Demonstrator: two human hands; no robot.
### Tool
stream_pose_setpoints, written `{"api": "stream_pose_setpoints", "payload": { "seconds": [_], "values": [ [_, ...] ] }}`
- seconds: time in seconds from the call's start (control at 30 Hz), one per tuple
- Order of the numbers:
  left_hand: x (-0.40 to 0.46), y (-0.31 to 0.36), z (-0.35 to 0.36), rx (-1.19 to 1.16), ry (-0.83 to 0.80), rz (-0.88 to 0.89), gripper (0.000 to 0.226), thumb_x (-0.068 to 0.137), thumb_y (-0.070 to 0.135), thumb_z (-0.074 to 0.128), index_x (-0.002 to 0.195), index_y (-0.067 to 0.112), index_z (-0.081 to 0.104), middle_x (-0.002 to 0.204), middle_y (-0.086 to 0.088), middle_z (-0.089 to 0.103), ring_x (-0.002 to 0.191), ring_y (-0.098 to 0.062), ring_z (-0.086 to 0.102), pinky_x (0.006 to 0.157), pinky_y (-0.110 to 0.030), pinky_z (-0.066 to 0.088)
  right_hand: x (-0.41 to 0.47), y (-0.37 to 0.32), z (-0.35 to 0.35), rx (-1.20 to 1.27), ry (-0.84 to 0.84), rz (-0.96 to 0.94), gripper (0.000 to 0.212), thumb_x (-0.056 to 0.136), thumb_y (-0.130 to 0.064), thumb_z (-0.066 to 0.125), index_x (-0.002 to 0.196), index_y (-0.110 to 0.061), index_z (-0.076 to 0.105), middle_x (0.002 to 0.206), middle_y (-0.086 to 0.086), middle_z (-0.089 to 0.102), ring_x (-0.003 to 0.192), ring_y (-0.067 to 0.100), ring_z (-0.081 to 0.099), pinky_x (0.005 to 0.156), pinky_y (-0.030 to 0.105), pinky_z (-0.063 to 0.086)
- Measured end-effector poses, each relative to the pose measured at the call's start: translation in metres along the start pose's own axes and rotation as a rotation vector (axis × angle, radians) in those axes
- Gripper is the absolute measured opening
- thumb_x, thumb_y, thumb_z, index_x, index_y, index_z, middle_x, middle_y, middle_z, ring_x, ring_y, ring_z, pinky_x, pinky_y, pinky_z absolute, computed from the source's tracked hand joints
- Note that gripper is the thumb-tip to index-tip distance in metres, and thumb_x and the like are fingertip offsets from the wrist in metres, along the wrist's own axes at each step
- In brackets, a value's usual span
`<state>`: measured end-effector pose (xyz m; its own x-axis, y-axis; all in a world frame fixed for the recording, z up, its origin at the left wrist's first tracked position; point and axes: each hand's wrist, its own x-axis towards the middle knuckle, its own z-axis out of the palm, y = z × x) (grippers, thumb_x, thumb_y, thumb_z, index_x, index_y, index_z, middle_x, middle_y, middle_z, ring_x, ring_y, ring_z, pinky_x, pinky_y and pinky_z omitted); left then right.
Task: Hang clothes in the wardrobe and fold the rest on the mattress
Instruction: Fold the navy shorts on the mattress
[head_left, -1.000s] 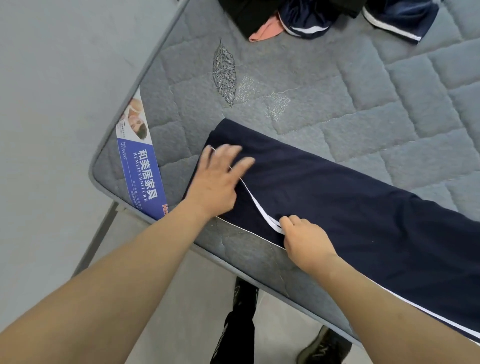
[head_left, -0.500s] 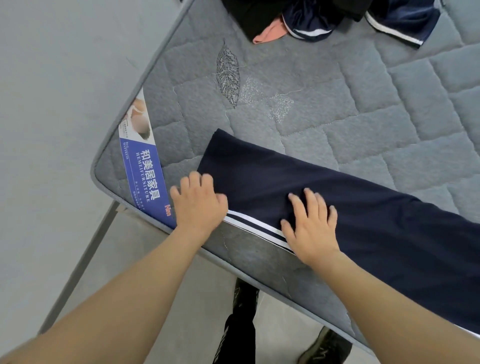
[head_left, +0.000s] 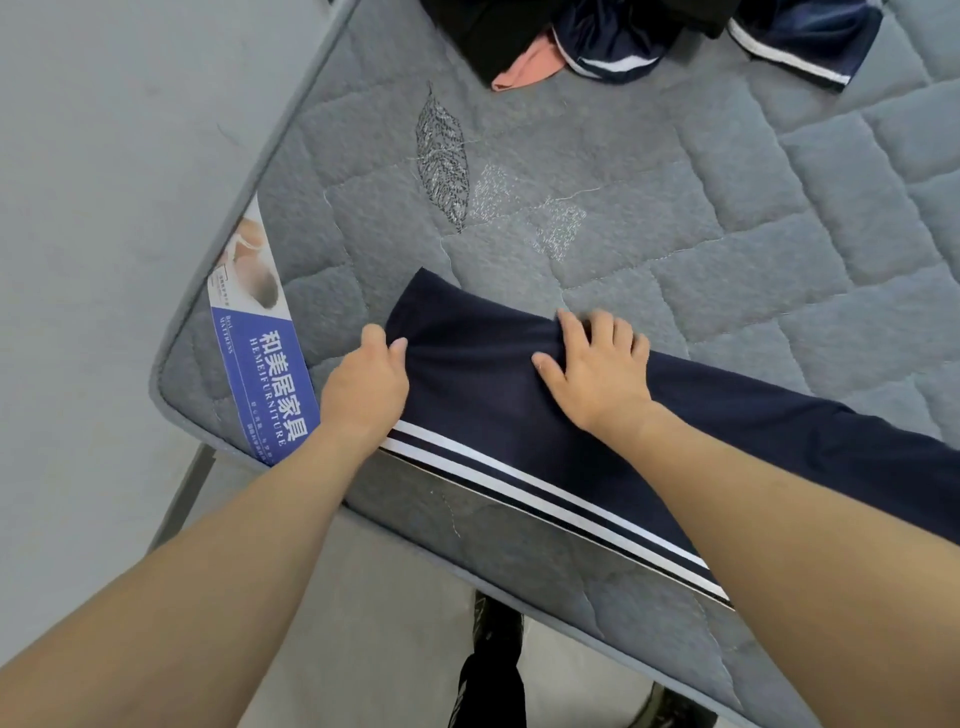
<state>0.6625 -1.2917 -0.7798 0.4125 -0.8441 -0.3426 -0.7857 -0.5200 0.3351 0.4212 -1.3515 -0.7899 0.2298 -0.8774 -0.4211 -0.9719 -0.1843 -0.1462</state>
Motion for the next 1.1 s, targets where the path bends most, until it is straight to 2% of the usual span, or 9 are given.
{"api": "stream_pose_setpoints", "payload": {
  "seconds": [0.07, 0.2, 0.43, 0.57, 0.7, 0.83, 0.93, 1.03, 1.1],
  "values": [
    [0.003, -0.008, 0.0, -0.046, -0.035, -0.052, 0.032, 0.105, 0.043, 0.034, 0.099, 0.014, 0.043, 0.081, -0.004, 0.054, 0.075, -0.028, 0.051, 0.067, -0.04, 0.038, 0.022, -0.013, -0.014, 0.105, -0.007, -0.005, 0.06, 0.094, -0.064, 0.039, 0.13, -0.017, 0.046, 0.128, 0.008, 0.052, 0.118, 0.032, 0.047, 0.101, 0.047, 0.033],
    [0.002, -0.018, 0.001, -0.108, -0.135, -0.078, 0.043, 0.102, 0.054, 0.033, 0.09, 0.015, 0.048, 0.083, -0.002, 0.057, 0.077, -0.023, 0.054, 0.066, -0.039, 0.038, 0.069, -0.052, -0.036, 0.173, -0.316, -0.128, 0.041, 0.098, -0.052, 0.045, 0.109, -0.013, 0.05, 0.113, 0.008, 0.061, 0.104, 0.032, 0.057, 0.077, 0.037, 0.039],
    [0.001, -0.023, -0.009, -0.223, -0.25, -0.107, 0.052, 0.102, 0.053, 0.038, 0.071, 0.012, 0.049, 0.066, -0.001, 0.054, 0.063, -0.018, 0.052, 0.056, -0.036, 0.035, 0.099, -0.114, -0.047, 0.417, -0.474, -0.203, 0.032, 0.102, -0.025, 0.046, 0.128, -0.007, 0.052, 0.128, 0.011, 0.056, 0.11, 0.027, 0.054, 0.084, 0.032, 0.04],
    [0.002, -0.001, -0.032, -0.771, -0.363, -0.269, 0.026, 0.098, 0.033, 0.057, 0.095, 0.008, 0.065, 0.085, -0.013, 0.073, 0.082, -0.028, 0.069, 0.075, -0.046, 0.056, 0.091, -0.096, -0.065, 0.72, -0.433, -0.077, 0.024, 0.098, -0.017, 0.054, 0.119, -0.007, 0.058, 0.118, 0.016, 0.063, 0.095, 0.024, 0.058, 0.086, 0.039, 0.05],
    [-0.015, 0.043, -0.053, -1.135, -0.599, -0.225, 0.026, 0.091, 0.018, 0.064, 0.116, 0.011, 0.064, 0.107, -0.014, 0.074, 0.093, -0.029, 0.072, 0.074, -0.04, 0.06, 0.072, -0.039, -0.106, 0.912, -0.417, -0.052, 0.019, 0.093, -0.013, 0.064, 0.109, -0.003, 0.066, 0.099, 0.009, 0.066, 0.091, 0.022, 0.06, 0.082, 0.033, 0.051],
    [-0.05, 0.116, -0.045, -1.132, -0.841, -0.147, 0.028, 0.078, 0.015, 0.067, 0.106, 0.016, 0.073, 0.104, -0.014, 0.074, 0.088, -0.025, 0.072, 0.073, -0.033, 0.059, 0.039, 0.045, -0.144, 0.838, -0.519, -0.025, 0.013, 0.095, -0.01, 0.057, 0.105, -0.004, 0.062, 0.069, 0.005, 0.052, 0.058, 0.015, 0.046, 0.06, 0.03, 0.042],
    [-0.091, 0.186, -0.014, -1.046, -0.938, -0.114, 0.025, 0.074, 0.013, 0.069, 0.099, 0.014, 0.073, 0.092, -0.011, 0.072, 0.074, -0.021, 0.069, 0.066, -0.029, 0.057, 0.0, 0.129, -0.161, 0.895, -0.597, 0.114, 0.016, 0.09, -0.005, 0.04, 0.088, -0.005, 0.057, 0.062, 0.009, 0.058, 0.053, 0.022, 0.057, 0.054, 0.029, 0.045],
    [-0.146, 0.262, 0.029, -0.925, -0.996, -0.06, 0.02, 0.072, 0.014, 0.07, 0.092, 0.017, 0.071, 0.089, -0.012, 0.065, 0.08, -0.028, 0.06, 0.073, -0.039, 0.046, -0.049, 0.221, -0.165, 1.071, -0.623, 0.254, 0.033, 0.09, -0.028, 0.033, 0.083, -0.003, 0.054, 0.072, 0.021, 0.067, 0.063, 0.034, 0.066, 0.056, 0.032, 0.048],
    [-0.19, 0.316, 0.061, -0.812, -1.024, 0.006, 0.019, 0.072, 0.017, 0.068, 0.091, 0.018, 0.068, 0.083, -0.007, 0.062, 0.078, -0.026, 0.056, 0.065, -0.035, 0.043, -0.085, 0.286, -0.162, 1.088, -0.59, 0.313, 0.049, 0.095, -0.05, 0.038, 0.081, -0.007, 0.056, 0.077, 0.022, 0.067, 0.064, 0.033, 0.065, 0.056, 0.033, 0.048]
  ]
}}
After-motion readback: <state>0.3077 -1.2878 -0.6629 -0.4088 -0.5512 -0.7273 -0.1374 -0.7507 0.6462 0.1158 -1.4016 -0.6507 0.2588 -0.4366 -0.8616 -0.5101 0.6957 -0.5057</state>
